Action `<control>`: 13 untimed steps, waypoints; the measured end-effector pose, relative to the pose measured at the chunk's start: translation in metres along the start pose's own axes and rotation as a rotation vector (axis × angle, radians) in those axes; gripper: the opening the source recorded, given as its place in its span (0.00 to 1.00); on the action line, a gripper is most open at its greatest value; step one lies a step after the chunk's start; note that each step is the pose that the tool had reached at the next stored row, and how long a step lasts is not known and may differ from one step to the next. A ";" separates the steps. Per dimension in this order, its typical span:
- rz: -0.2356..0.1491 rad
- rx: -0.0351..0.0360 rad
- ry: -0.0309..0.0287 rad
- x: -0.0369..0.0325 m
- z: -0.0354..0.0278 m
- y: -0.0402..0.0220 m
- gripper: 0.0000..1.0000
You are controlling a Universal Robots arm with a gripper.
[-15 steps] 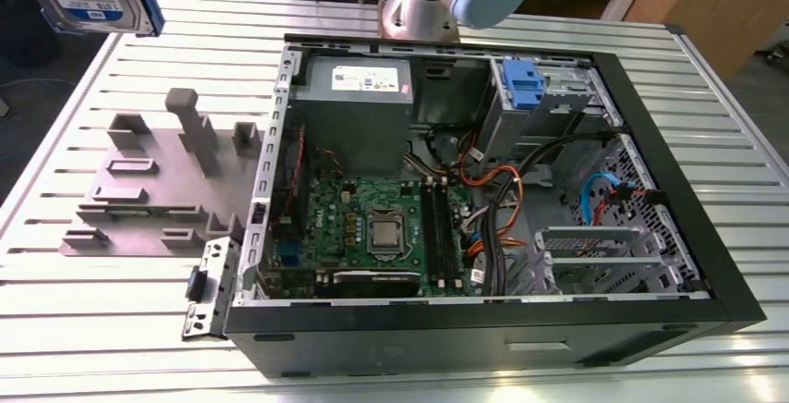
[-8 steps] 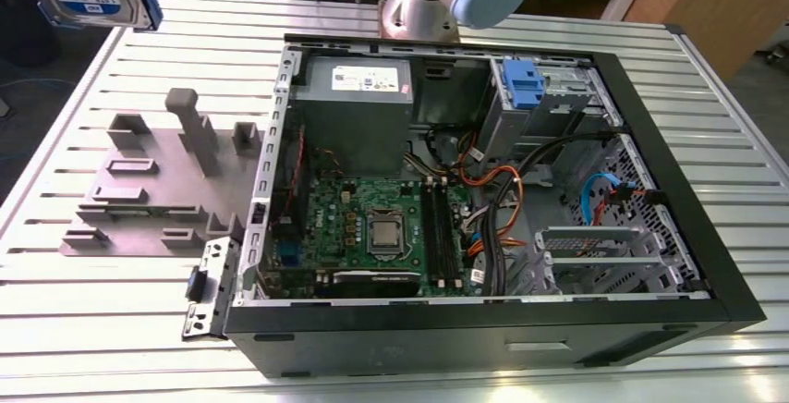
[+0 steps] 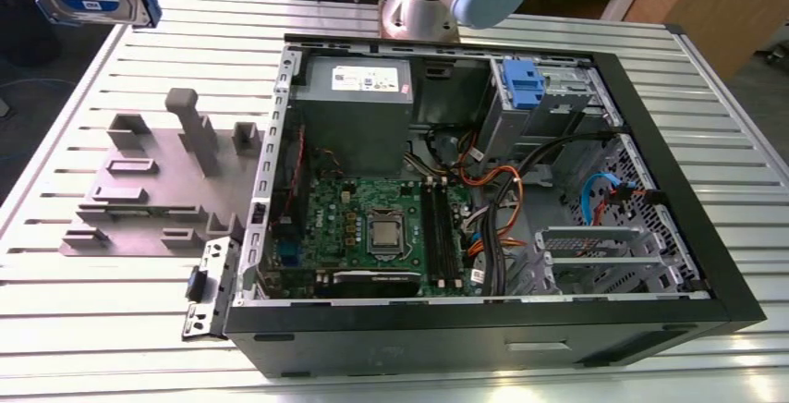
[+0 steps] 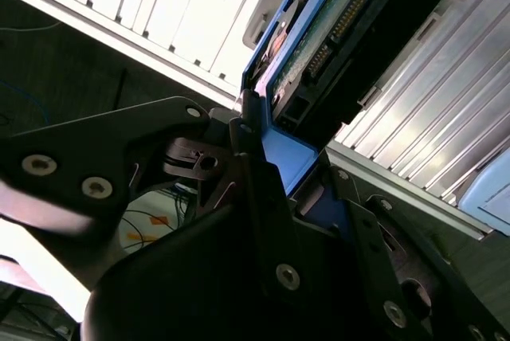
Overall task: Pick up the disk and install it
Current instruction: 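Pick up the disk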
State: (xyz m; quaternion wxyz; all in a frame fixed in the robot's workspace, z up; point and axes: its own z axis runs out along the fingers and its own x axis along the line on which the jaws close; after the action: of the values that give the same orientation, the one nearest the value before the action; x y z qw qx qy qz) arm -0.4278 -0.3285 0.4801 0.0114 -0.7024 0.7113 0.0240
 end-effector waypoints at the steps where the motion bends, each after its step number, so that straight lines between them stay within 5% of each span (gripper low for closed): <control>1: 0.000 -0.0001 0.0000 0.0005 -0.0001 0.0000 0.36; 13: 0.000 0.0000 -0.0001 0.0041 -0.0002 -0.0002 0.36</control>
State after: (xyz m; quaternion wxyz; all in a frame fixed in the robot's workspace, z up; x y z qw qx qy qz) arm -0.4277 -0.3326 0.4801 0.0114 -0.7023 0.7114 0.0240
